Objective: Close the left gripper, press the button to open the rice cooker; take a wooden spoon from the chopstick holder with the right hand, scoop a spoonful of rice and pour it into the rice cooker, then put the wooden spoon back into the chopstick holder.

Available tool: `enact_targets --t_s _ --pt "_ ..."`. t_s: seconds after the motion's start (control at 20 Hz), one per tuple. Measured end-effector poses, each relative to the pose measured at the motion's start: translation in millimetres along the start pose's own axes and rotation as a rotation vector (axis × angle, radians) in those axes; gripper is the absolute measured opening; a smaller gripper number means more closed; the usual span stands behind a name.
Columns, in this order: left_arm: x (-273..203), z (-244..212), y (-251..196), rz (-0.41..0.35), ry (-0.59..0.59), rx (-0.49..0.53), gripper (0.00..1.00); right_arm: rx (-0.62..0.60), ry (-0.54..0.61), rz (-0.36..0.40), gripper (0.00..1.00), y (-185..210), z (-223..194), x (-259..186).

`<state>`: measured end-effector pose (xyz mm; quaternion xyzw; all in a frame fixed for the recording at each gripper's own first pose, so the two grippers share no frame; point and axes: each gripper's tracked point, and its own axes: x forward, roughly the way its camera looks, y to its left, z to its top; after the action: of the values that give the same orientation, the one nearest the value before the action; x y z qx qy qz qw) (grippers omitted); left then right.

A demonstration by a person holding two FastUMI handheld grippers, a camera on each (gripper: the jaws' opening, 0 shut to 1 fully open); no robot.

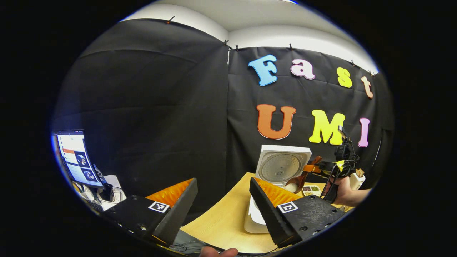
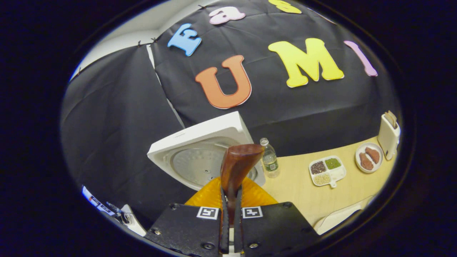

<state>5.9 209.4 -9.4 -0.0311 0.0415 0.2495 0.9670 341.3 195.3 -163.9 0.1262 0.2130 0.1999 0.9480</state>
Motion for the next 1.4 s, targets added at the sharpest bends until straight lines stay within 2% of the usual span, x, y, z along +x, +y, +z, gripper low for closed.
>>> enact_targets --t_s 0.5,0.9,1.15,1.4 --pt "-7.1 -0.1 1.5 0.0 -0.006 -0.007 0.95 -0.445 -0.074 -0.013 0.11 40.6 8.2 -4.8" --pt "-15.2 4.9 0.1 -0.007 -0.032 -0.017 0.94 -0.687 -0.171 0.0 0.11 79.1 16.9 -15.5" --pt "-22.5 7.3 6.0 0.005 -0.043 -0.025 0.94 -0.759 -0.208 0.025 0.1 96.9 19.4 -20.3" --pt "-31.0 9.6 11.4 0.014 -0.05 -0.032 0.94 -0.679 -0.195 0.044 0.11 105.2 17.7 -24.8"
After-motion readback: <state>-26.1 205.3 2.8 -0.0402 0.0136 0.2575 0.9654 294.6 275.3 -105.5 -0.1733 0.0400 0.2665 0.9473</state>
